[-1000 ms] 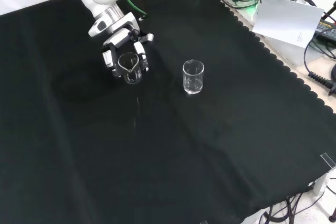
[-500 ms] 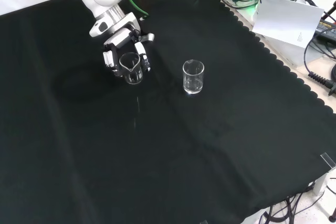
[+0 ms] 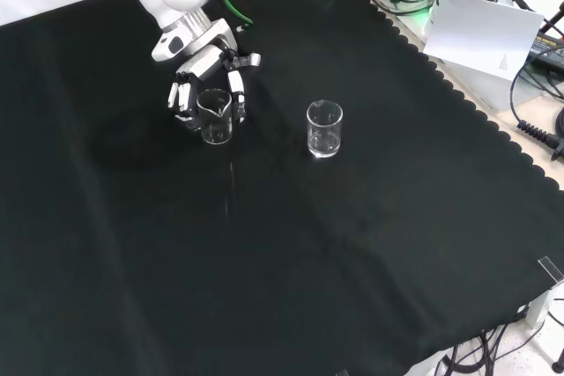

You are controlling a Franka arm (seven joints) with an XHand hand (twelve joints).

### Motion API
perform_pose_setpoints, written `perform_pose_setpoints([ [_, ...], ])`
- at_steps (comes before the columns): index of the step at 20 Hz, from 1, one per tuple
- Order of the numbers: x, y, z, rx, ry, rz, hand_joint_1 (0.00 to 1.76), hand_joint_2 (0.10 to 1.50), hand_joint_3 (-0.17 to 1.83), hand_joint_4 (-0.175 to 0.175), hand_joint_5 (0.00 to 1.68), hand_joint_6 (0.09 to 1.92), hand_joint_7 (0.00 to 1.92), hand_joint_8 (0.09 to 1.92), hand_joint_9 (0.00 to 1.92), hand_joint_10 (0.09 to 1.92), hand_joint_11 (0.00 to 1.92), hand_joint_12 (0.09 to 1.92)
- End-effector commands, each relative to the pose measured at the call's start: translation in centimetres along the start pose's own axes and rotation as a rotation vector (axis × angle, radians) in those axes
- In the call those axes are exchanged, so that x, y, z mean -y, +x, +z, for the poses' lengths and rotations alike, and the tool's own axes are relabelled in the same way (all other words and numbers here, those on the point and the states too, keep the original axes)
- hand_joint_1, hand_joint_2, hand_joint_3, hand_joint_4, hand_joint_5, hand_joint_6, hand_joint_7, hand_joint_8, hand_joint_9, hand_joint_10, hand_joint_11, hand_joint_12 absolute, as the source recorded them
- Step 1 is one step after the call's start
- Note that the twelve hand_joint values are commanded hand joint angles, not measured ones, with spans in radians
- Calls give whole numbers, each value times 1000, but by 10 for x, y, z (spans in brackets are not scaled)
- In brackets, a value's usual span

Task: Place the beaker back on the table.

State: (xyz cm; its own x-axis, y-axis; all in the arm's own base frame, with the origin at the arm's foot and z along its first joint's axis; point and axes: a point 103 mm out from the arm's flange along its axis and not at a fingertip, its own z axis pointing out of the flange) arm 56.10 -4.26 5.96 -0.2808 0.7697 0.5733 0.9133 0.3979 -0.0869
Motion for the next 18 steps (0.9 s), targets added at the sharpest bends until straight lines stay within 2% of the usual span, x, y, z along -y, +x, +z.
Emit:
perform_pose_setpoints([
  [1,0,9,-4,83,66,2,1125,516,698,-28,629,855,646,715,978,87,404,1309],
  [5,-2,10,-3,108,132,30,1095,490,698,-40,560,822,589,715,929,87,368,1321],
  [7,-2,9,-3,116,147,42,1070,486,687,-46,511,784,555,723,896,87,346,1331],
  [11,-1,10,-6,115,138,50,1034,492,652,-66,388,602,435,750,803,87,284,1355],
  [14,1,14,-11,105,115,42,985,503,611,-75,315,427,261,729,658,87,172,1397],
  [18,7,24,-23,111,94,34,930,533,531,-78,321,234,161,722,580,87,100,1418],
])
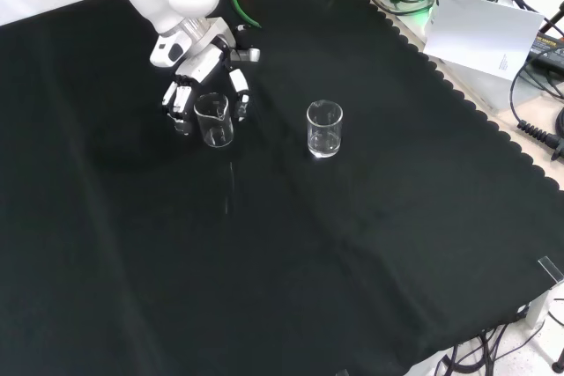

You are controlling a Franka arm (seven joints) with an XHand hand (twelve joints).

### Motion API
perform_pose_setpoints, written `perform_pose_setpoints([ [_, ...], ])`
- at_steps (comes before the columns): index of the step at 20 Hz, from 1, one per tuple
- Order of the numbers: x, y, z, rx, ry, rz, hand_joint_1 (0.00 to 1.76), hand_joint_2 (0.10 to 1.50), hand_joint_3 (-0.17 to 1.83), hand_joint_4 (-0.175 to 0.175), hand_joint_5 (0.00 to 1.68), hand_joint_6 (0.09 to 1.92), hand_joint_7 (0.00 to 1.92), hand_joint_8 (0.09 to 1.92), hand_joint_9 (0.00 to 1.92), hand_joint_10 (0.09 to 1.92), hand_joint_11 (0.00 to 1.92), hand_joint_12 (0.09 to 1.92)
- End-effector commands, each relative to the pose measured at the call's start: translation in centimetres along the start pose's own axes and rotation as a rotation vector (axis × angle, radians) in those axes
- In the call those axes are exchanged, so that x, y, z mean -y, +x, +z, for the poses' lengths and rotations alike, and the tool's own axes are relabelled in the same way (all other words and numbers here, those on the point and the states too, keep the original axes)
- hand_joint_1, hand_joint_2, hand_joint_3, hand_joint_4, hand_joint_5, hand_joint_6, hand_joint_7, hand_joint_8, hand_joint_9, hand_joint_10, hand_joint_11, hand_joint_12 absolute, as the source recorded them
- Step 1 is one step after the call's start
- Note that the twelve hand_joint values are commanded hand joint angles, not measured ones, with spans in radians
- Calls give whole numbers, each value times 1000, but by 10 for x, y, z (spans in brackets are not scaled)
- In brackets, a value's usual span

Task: Place the beaker back on the table.

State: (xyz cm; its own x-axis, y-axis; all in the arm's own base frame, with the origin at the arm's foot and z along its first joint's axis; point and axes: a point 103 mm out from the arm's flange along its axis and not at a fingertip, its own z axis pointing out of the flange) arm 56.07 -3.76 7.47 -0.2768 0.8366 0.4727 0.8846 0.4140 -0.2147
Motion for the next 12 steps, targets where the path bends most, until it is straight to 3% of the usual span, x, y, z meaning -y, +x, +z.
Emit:
perform_pose_setpoints([
  [1,13,12,-18,5,-38,-7,920,534,525,-78,322,220,155,721,577,87,96,1419],
  [12,85,43,-70,86,-131,90,877,560,477,-80,352,118,154,723,588,87,101,1437],
])
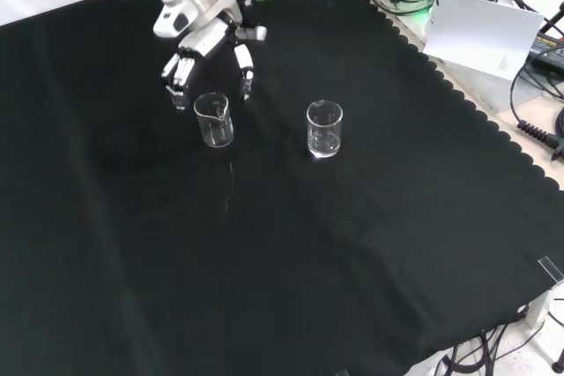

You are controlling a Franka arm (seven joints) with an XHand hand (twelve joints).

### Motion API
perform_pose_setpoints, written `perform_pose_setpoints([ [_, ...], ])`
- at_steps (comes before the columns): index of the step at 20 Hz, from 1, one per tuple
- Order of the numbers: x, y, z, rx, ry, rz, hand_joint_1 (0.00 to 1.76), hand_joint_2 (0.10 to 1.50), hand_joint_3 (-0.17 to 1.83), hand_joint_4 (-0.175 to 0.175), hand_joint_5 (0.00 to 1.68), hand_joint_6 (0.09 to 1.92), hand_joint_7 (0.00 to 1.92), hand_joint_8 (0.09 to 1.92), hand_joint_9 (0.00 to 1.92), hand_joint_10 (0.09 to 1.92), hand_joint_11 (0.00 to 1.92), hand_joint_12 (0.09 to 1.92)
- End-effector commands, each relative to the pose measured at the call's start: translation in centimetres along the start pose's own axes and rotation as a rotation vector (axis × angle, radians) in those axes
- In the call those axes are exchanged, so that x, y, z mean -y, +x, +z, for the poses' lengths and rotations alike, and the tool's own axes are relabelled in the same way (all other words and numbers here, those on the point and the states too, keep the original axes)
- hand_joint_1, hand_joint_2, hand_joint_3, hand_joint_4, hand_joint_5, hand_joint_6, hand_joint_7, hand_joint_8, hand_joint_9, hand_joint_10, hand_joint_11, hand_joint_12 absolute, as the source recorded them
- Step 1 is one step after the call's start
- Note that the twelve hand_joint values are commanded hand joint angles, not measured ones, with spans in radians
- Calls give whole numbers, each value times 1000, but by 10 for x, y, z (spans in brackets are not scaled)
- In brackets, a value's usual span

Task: Place the beaker back on the table.

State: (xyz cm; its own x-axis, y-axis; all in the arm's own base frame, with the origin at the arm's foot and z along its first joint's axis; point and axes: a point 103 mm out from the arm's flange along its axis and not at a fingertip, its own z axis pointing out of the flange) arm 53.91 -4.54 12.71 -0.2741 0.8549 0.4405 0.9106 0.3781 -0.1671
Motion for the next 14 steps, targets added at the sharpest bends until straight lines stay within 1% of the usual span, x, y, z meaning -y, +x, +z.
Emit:
perform_pose_setpoints([
  [1,56,21,-38,55,-73,79,877,561,476,-80,352,117,156,723,590,87,103,1439],
  [3,69,30,-46,46,-87,87,876,564,475,-81,353,114,161,725,593,87,106,1441],
  [9,101,59,-58,55,-113,132,880,573,478,-82,357,94,167,722,595,87,105,1459],
  [14,125,82,-69,88,-132,150,857,588,489,-86,332,87,134,720,584,87,85,1488],
])
